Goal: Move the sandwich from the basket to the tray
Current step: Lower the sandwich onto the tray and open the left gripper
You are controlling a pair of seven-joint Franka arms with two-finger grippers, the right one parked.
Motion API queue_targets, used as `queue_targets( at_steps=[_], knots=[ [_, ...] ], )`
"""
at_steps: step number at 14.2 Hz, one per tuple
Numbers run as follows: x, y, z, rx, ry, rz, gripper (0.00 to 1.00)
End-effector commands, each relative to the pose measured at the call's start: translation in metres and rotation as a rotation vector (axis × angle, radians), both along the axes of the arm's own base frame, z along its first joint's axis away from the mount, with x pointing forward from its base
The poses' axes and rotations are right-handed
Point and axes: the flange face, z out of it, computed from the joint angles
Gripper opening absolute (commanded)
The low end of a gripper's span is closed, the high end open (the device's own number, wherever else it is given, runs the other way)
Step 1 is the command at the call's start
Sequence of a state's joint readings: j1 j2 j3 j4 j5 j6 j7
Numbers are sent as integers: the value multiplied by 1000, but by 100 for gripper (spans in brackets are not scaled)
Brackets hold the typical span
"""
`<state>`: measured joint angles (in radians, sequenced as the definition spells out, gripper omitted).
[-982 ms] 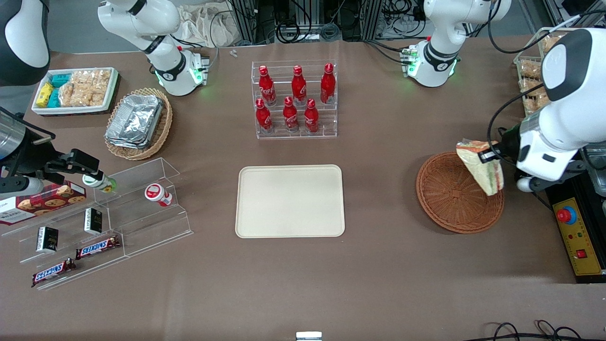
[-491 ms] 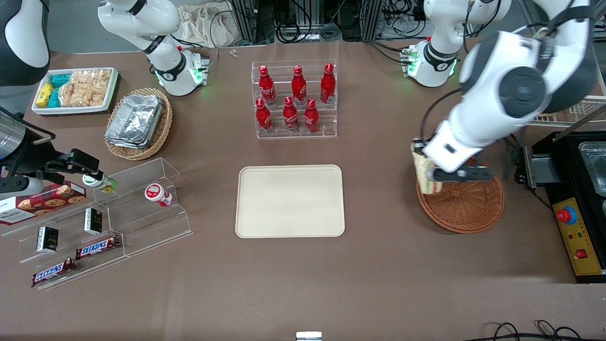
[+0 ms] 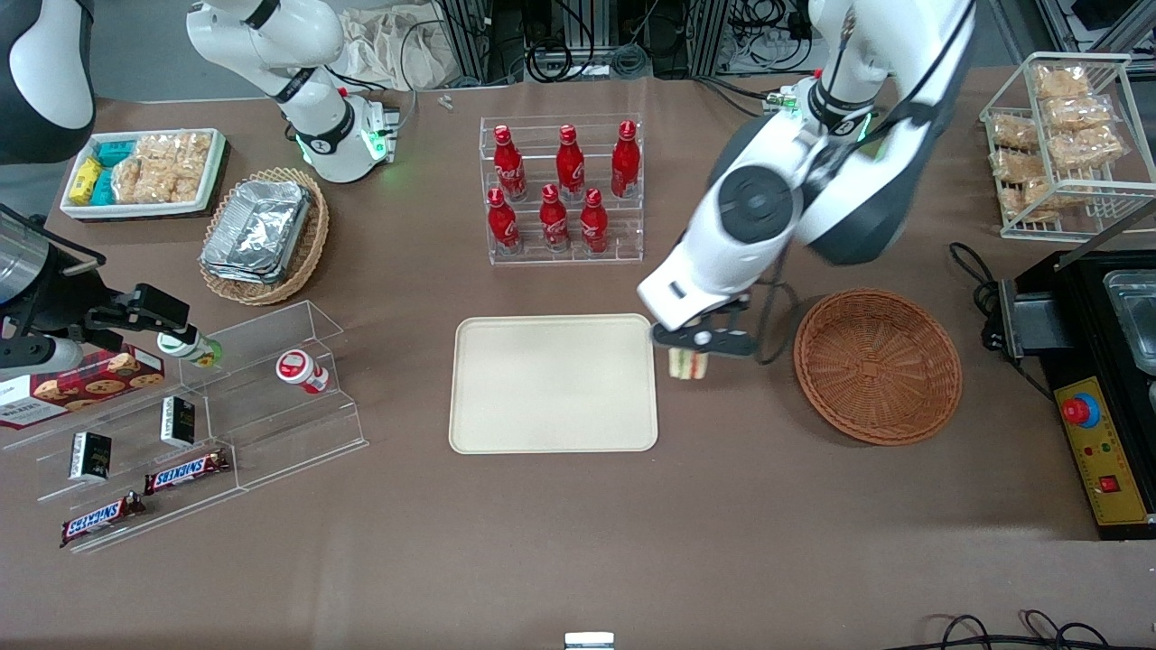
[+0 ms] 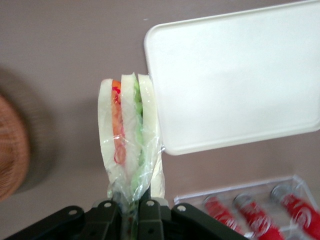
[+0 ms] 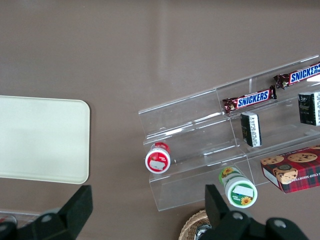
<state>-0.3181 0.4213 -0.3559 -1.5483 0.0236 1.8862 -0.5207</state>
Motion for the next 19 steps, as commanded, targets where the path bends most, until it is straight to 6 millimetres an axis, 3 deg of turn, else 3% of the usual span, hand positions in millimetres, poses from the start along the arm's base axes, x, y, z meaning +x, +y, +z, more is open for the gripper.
queue_targets(
  at_steps=[1,3,8,10,11,13,14,15,17,18,19],
  knots=[
    [11,-33,-38,-14,-43,35,4],
    [8,-53,-74,-21,-56,54,3],
    [10,-67,-145,-32,-72,37,3],
    [11,-67,-154,-19,-94,34,4],
    [12,-67,-154,-20,-99,45,11],
    [10,-67,-157,-16,-92,45,59],
    [11,-65,-156,-14,-92,47,90],
    [14,-62,-152,-13,-94,57,99],
    [14,-56,-134,14,-83,86,99],
    [15,-51,-116,27,-88,82,99],
    [25,-30,-95,49,-87,97,99]
  ],
)
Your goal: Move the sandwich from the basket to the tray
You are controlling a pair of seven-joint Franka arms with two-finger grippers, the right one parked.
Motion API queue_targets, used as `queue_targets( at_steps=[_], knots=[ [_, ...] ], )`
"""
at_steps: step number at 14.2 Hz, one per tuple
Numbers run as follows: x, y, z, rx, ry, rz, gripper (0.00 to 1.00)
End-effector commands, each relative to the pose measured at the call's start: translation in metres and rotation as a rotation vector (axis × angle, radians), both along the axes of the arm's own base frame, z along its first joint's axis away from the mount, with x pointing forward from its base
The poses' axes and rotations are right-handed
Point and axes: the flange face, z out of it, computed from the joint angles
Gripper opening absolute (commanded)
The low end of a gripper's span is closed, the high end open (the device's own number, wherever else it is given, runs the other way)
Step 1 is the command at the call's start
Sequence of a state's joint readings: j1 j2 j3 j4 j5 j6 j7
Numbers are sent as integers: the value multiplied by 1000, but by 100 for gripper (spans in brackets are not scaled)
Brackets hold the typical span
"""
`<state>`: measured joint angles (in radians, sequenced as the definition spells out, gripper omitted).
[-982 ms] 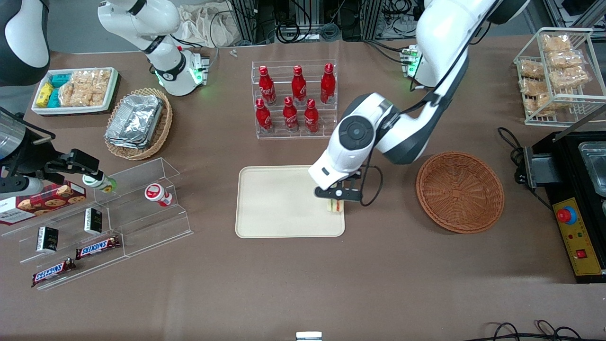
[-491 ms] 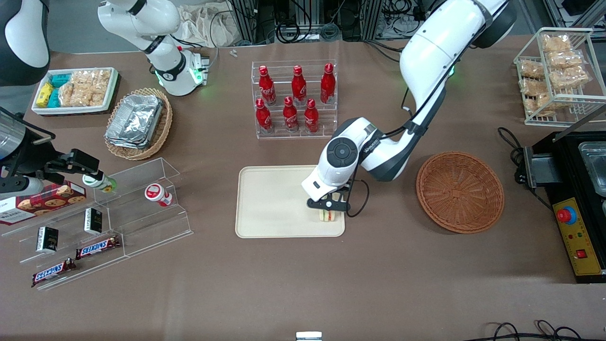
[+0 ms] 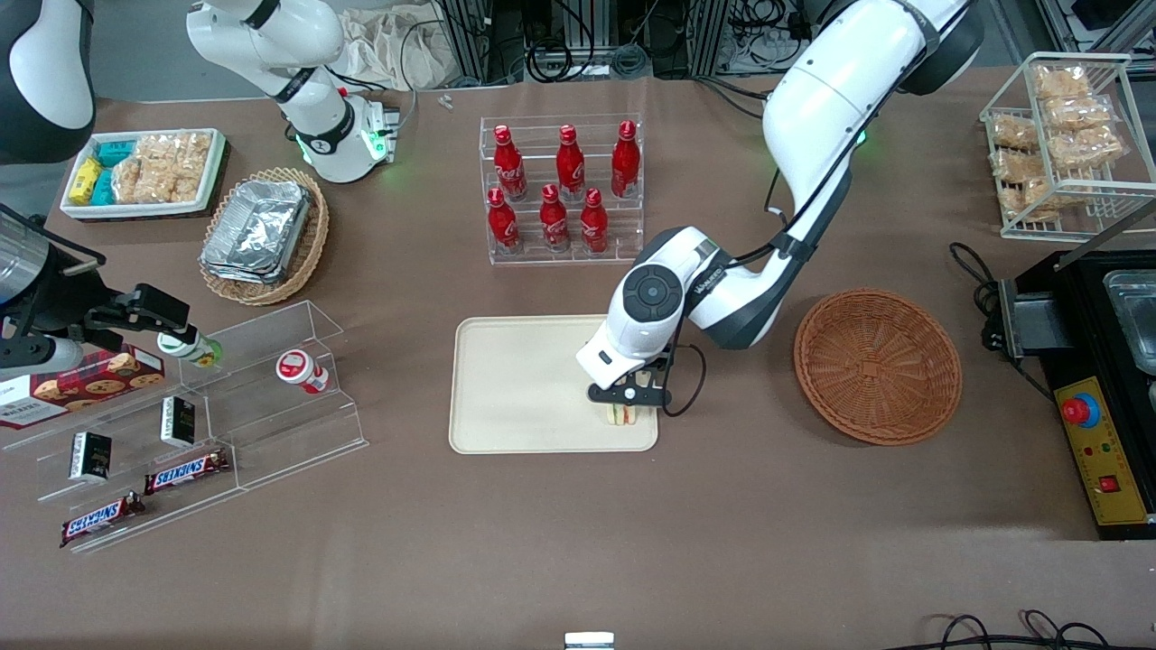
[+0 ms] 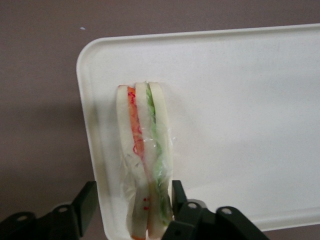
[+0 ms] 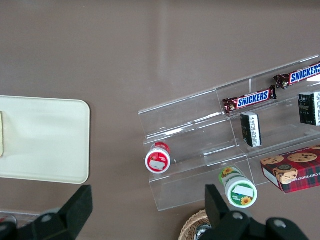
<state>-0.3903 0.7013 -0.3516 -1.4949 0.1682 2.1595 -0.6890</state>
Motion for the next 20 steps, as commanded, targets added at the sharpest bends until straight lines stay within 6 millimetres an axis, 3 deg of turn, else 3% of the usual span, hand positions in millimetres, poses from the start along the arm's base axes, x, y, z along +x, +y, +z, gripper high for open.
queue_targets(
  at_steps=[1,4,7,11,16,20],
  knots=[
    [12,41,67,76,-3,26,99],
    [14,84,129,129,22,-18,99],
    [14,142,194,173,31,-67,99],
    [18,235,270,197,14,-75,99],
    [21,338,316,182,61,-9,100],
    [15,378,330,192,90,50,100]
  ],
)
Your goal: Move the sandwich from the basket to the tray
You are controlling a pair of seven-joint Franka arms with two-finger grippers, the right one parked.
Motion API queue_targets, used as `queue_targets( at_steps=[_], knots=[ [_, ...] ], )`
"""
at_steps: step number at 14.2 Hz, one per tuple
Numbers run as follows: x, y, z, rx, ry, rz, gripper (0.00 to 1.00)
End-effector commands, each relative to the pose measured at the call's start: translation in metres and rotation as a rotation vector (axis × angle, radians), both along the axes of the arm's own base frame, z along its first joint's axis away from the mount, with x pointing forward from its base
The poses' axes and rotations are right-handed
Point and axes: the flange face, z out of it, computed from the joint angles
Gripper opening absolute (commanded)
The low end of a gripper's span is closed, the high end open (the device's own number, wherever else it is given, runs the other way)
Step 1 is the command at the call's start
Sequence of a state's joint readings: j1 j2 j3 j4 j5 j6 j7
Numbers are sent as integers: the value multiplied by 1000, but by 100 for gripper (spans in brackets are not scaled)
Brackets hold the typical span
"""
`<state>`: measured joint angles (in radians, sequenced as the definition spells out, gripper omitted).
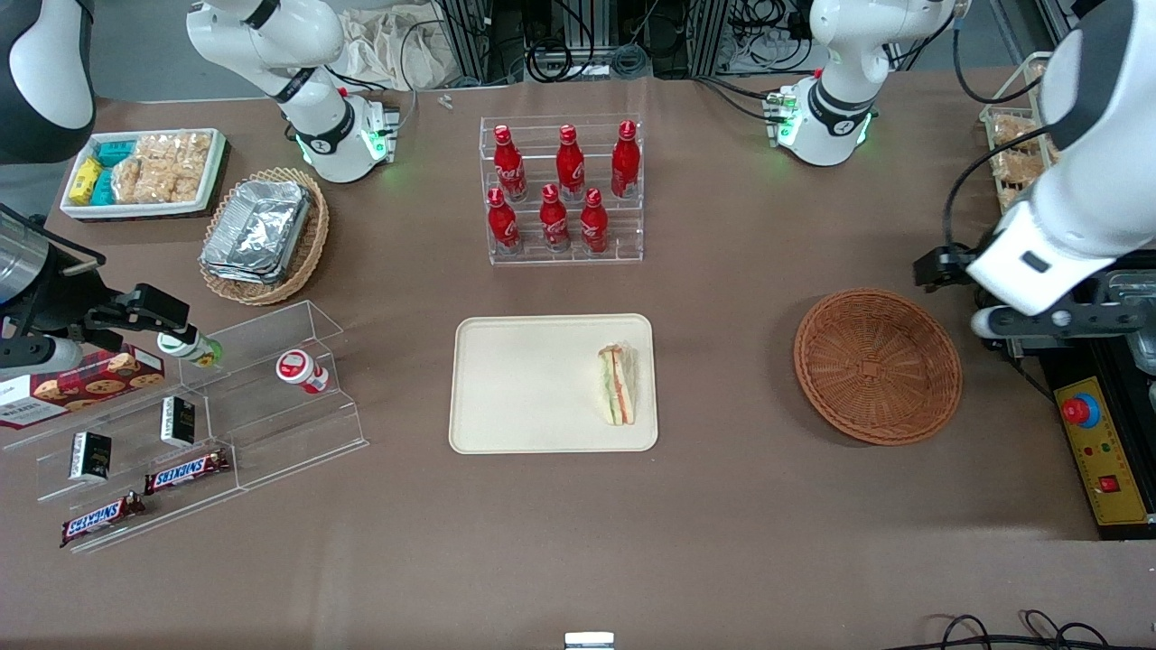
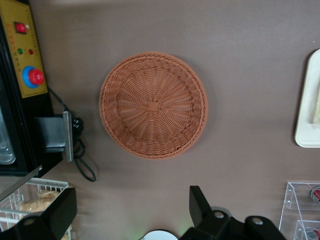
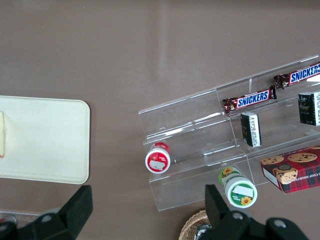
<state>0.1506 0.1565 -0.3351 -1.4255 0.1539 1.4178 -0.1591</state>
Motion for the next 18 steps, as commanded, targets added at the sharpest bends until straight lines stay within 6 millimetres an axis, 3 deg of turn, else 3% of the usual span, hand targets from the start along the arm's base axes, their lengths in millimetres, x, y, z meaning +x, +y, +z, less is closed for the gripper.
queue_targets(
  at_steps=[1,9,13,18],
  knots=[
    [-5,8,8,-2,8,4,100],
    [5,39,2,-46,-12,50,100],
    [6,70,-2,-75,0,46,100],
    [10,64,-9,-72,-9,63,100]
  ],
)
